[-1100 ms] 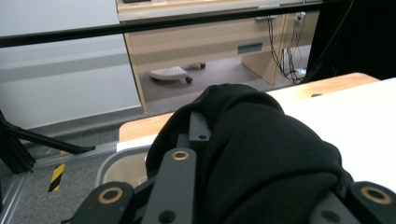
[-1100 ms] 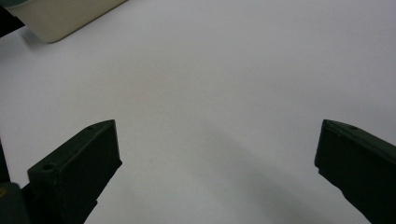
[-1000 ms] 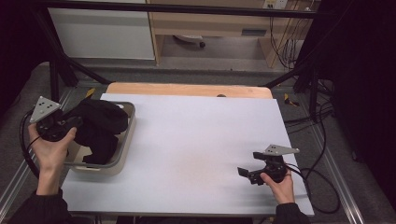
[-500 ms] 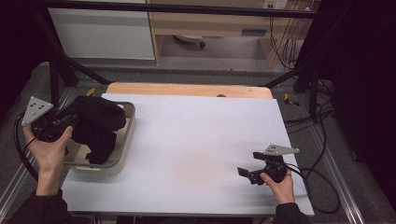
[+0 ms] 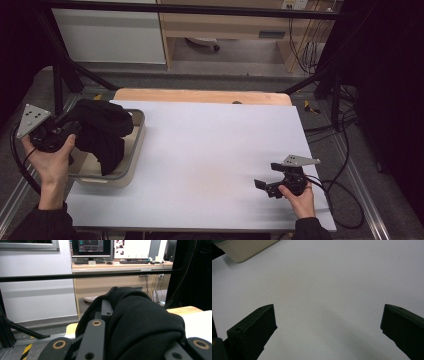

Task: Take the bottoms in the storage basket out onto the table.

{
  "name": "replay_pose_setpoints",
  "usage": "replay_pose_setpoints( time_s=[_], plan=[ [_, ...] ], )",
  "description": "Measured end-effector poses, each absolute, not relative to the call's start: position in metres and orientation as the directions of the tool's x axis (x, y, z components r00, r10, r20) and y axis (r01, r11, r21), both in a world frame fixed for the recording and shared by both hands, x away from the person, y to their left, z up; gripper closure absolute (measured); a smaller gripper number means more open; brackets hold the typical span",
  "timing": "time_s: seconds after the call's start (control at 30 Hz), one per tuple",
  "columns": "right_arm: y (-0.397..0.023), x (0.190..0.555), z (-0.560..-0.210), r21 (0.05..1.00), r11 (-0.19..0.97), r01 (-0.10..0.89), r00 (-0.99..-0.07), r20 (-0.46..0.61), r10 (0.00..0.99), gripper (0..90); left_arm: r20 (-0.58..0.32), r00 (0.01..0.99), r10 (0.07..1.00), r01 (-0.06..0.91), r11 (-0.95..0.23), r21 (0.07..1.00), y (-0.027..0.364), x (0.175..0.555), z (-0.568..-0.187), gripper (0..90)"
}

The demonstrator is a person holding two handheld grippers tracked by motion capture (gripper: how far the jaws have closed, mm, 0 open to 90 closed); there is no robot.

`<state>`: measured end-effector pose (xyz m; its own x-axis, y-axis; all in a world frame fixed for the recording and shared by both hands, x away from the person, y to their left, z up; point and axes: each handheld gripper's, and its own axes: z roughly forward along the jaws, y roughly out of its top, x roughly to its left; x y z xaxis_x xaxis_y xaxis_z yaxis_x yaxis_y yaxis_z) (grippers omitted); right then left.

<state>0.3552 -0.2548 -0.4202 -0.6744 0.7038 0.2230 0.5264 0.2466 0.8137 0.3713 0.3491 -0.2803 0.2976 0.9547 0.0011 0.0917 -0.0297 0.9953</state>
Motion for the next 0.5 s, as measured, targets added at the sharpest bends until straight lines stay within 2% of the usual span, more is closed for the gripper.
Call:
replay_pose_setpoints(
  time_s=[0.5],
  plan=[
    [-0.2545,0.3552,-0.4205,0.814,0.247,0.526,-0.675,0.223,0.703,0.6,-0.019,0.299,0.954,0.031,0.01,0.999,0.3466,0.3683,-0.2753,79.0]
  ],
)
